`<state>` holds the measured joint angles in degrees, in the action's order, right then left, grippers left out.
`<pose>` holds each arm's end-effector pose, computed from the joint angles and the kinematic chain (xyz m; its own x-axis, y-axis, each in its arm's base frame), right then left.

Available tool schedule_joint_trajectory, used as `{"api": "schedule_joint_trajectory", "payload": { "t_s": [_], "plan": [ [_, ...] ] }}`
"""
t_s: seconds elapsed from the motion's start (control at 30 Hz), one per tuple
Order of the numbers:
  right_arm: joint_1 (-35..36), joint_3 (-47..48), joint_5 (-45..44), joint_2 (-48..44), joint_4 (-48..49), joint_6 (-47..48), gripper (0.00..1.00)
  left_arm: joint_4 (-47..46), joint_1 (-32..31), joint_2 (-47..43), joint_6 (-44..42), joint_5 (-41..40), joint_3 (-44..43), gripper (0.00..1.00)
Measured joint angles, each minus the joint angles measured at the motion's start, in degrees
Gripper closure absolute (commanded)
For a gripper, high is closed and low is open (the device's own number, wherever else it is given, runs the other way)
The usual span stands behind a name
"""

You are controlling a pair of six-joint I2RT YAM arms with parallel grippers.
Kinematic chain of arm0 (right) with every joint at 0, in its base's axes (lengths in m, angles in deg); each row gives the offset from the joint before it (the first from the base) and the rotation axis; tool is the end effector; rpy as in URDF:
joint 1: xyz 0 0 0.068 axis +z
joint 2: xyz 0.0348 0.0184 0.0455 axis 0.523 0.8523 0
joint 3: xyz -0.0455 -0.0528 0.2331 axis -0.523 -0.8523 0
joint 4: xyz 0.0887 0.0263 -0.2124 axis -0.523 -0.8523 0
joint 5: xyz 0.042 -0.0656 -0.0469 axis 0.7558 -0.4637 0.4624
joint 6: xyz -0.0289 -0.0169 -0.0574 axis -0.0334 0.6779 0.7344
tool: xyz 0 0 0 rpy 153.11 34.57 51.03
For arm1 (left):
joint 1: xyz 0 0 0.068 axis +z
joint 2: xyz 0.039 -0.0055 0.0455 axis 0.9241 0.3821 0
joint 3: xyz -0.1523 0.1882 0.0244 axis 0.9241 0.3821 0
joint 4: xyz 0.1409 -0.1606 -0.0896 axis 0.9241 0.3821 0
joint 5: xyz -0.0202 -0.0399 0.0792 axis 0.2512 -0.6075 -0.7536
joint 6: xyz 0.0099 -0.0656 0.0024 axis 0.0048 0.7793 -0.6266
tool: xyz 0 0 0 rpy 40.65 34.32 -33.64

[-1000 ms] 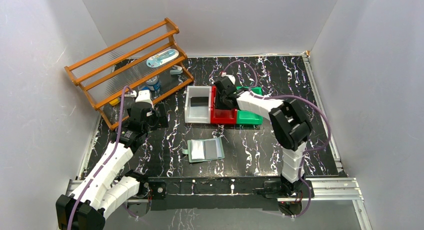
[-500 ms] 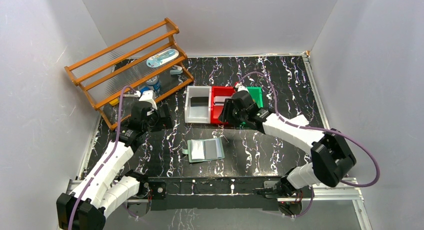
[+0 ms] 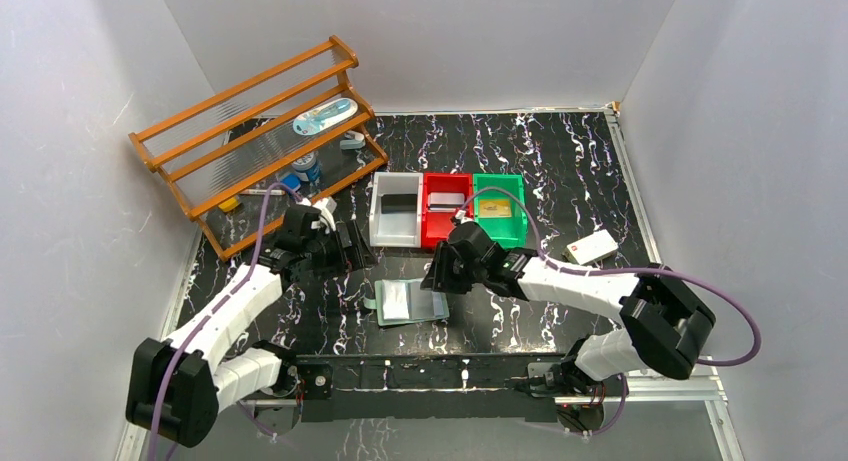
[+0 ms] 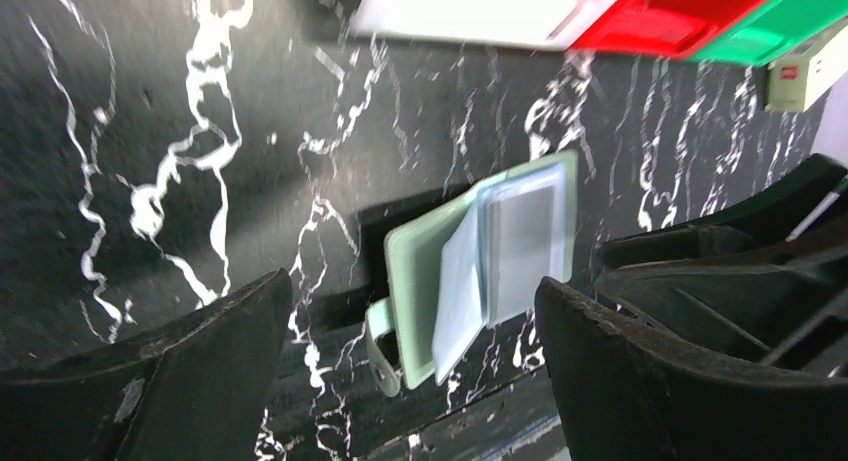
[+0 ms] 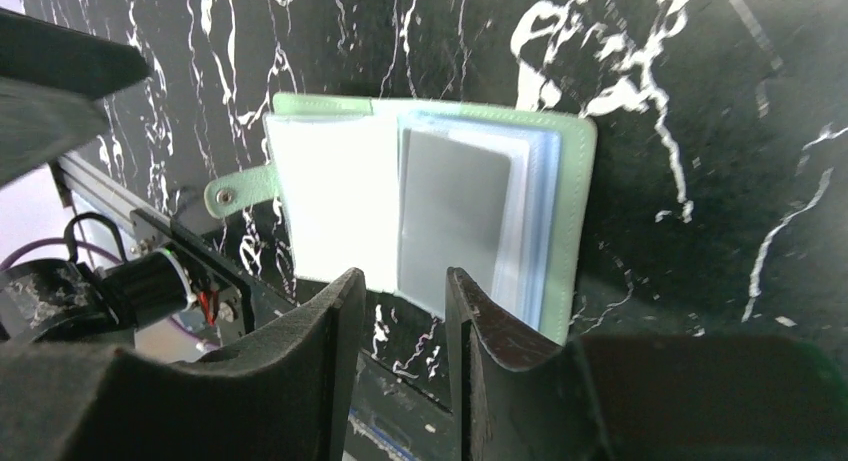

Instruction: Take the credit cards out of the card holder

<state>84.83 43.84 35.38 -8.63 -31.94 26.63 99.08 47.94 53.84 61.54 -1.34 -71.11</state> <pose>0.1631 0.2206 0.1773 -0.8906 0.1536 -0.4282 -0.1585 0.7775 0.6086 0.1993 -0.0866 0.2086 -0.7989 -0.2653 -0.5398 0.1079 0.8197 -0.5626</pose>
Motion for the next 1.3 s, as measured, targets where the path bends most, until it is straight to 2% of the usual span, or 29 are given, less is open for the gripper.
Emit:
{"api": "schedule_joint_trajectory", "payload": {
  "t_s": [0.33, 0.63, 0.9, 1.17, 1.3],
  "plan": [
    [4.2, -4.7, 0.4, 0.6, 3.4, -6.2, 0.56, -0.1, 0.0, 1.4, 4.0, 3.8, 6.6, 0.32],
    [4.3, -9.4, 0.3, 0.2, 6.6, -12.2, 0.55, -2.8, 0.0, -0.1, 6.4, 5.3, 11.8, 0.40],
    [4.5, -10.6, 0.2, -0.2, 8.4, -14.6, 0.55, -5.1, 0.0, -0.3, 7.3, 6.6, 12.5, 0.55],
    [4.9, -11.8, -0.5, -4.8, 7.5, -15.1, 0.55, -7.1, 0.0, 1.4, 7.4, 8.7, 12.6, 0.63],
    [5.0, -11.8, -0.7, -5.4, 7.2, -15.6, 0.55, -7.6, 0.0, 3.2, 7.2, 9.1, 12.6, 0.64]
  ]
}}
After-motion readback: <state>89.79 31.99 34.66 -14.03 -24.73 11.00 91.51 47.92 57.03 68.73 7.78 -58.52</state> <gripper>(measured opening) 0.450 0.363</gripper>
